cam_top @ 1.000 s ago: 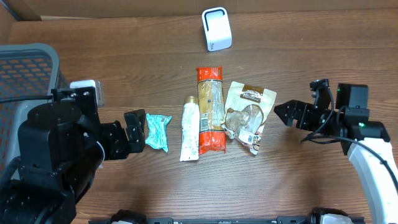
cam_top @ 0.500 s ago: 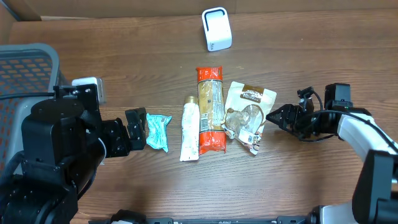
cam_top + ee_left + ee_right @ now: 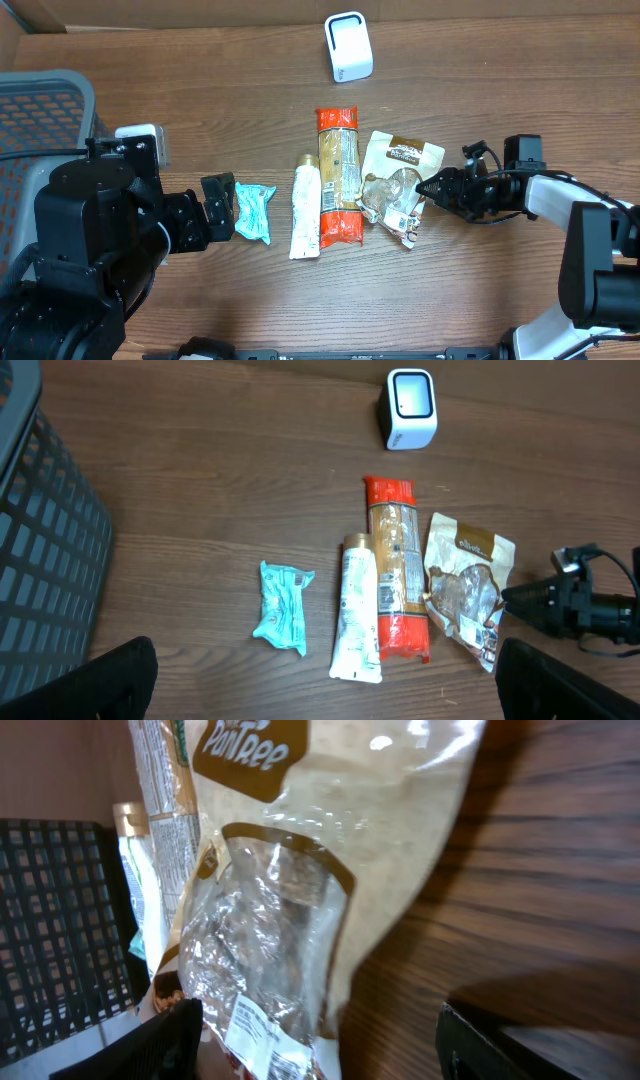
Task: Scan the item barcode
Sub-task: 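Reach the right gripper left and grasp the brown bag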
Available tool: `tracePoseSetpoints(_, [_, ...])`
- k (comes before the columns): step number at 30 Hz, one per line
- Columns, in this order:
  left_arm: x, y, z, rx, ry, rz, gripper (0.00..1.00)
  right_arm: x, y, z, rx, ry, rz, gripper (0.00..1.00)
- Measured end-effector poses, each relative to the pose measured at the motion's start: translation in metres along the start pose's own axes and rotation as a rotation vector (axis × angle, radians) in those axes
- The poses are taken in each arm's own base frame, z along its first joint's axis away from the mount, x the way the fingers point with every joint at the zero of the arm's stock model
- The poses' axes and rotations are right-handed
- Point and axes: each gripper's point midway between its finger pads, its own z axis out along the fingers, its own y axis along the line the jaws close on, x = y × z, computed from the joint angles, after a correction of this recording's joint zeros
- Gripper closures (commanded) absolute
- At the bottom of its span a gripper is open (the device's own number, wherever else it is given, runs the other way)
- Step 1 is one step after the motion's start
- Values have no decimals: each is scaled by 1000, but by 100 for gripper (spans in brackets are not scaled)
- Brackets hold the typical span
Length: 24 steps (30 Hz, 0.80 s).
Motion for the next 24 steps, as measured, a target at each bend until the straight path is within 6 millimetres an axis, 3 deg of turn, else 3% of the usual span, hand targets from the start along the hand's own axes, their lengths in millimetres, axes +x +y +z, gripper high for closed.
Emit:
tracePoseSetpoints(10, [0,0,0,0,0,0,1,-4,31,43,11,3,32,26])
tracePoseSetpoints(15, [0,0,0,0,0,0,0,-6,37,61,37,-9,44,41])
tracePoseSetpoints(20, [0,0,0,0,0,0,0,-4,37,70,59,-7,47,70])
tracePoseSetpoints(24, [0,0,0,0,0,0,0,-4,32,73,73,-9,65,87])
